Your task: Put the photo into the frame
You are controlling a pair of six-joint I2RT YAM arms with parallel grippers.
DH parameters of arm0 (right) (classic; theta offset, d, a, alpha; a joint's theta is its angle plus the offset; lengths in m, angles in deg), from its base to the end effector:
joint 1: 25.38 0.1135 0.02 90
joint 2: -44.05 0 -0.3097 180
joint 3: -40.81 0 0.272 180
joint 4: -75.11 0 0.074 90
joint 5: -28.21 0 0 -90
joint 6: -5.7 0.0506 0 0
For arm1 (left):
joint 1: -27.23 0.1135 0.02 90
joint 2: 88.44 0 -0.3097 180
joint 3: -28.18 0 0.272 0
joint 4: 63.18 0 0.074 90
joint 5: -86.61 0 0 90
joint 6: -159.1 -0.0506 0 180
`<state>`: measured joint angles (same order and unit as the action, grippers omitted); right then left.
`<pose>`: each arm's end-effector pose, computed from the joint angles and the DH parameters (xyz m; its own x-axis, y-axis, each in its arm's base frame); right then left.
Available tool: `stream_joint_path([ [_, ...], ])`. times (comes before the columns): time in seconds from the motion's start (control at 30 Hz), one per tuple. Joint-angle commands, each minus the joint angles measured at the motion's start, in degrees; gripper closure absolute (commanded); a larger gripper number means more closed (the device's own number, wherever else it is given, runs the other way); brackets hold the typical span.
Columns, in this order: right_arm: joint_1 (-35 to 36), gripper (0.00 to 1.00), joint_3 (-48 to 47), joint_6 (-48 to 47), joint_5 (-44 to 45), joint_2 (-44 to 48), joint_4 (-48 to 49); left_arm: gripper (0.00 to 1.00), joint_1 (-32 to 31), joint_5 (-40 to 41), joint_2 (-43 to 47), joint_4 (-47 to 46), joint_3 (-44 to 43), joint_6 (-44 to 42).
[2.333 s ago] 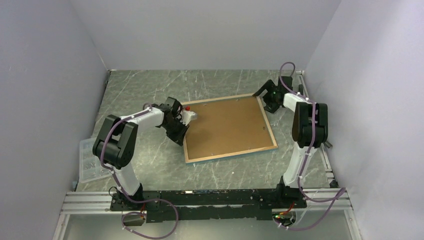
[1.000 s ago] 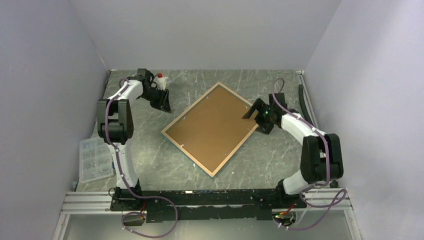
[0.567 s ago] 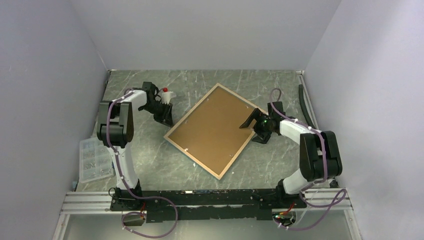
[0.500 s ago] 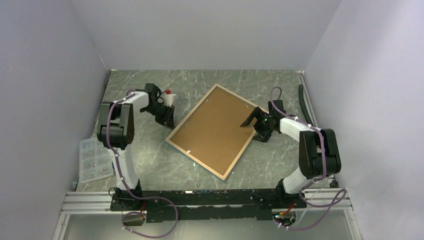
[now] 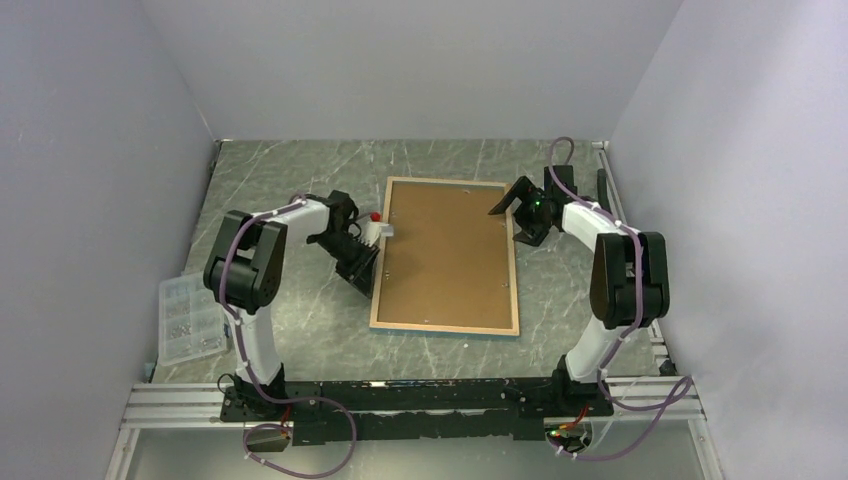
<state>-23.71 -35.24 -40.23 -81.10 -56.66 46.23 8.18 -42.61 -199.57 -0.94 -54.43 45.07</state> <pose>0.3964 0.0283 0.2064 -0.7334 0.6353 -0.2420 0.3983 0.6900 0.6044 0.3385 -0.1507 0.1593 -0.7635 0.5974 -0.2453 0.6086 0.5384 -0.5829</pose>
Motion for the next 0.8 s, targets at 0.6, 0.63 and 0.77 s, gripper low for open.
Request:
stream_joint_path([
  [0.6, 28.5, 0.14, 4.5, -1.6, -10.0, 0.9, 21.3, 0.69, 7.0, -14.5, -4.7, -6.5, -2.9, 14.0],
  [0.63, 29.4, 0.14, 4.2, -1.3, -10.3, 0.0, 21.7, 0.72, 7.0, -14.2, -4.8, -6.8, -2.7, 14.2],
  [0.77, 31.9, 0.15, 2.8, 0.7, -12.0, -3.7, 23.9, 0.78, 7.0, -13.8, -4.8, -8.5, -1.5, 15.3],
])
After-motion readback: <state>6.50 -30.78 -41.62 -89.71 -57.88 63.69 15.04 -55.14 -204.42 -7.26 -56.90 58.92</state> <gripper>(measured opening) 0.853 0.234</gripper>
